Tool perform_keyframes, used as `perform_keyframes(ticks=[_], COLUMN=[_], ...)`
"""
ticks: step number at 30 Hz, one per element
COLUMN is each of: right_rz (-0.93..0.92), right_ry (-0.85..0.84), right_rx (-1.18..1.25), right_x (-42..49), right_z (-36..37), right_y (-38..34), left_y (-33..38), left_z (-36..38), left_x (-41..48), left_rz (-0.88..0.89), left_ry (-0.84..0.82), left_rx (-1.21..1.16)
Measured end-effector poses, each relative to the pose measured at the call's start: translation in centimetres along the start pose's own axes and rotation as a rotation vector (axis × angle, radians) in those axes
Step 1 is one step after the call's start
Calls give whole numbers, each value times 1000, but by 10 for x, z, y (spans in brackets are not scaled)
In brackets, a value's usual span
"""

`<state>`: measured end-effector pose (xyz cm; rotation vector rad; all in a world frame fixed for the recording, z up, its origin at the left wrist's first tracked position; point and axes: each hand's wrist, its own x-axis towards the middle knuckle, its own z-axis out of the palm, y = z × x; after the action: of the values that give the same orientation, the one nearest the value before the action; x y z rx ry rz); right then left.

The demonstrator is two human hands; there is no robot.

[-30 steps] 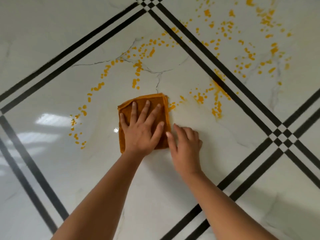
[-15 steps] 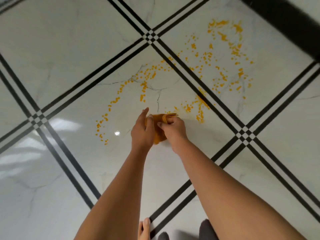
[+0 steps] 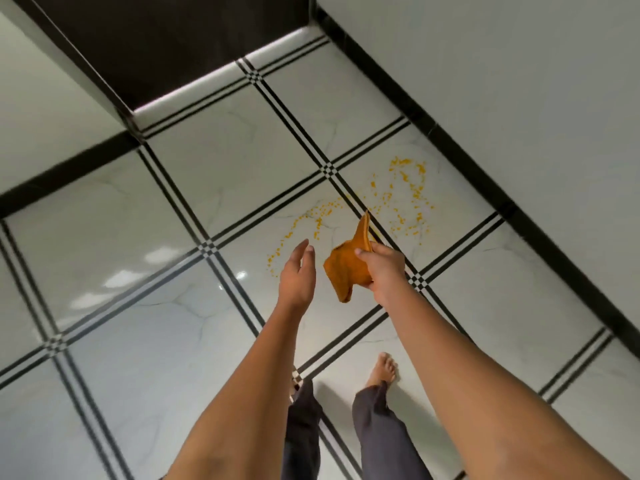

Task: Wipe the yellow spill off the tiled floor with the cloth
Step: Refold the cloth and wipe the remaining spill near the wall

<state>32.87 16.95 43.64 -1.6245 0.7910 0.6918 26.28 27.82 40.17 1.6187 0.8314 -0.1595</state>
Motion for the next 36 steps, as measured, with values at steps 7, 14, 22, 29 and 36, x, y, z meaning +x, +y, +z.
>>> perform_keyframes(ticks=[7, 14, 22, 29, 36], right_rz=[-103, -146, -81, 15, 65], right_ry=[-7, -34, -33, 124, 366], right_rx=[69, 127, 337, 538, 802], right_x=[-117, -128, -54, 4, 101], right_z=[44, 123, 217, 254, 260], right_y=[-60, -116, -211, -292, -320], left_y=[81, 131, 207, 287, 312], left_z=[-113, -180, -220, -210, -136], left_x=[-44, 2, 147, 273, 398], left_rz=[115, 162, 160, 173, 239], left_ry=[1, -36, -173, -390, -648], left_rx=[9, 80, 311, 505, 735])
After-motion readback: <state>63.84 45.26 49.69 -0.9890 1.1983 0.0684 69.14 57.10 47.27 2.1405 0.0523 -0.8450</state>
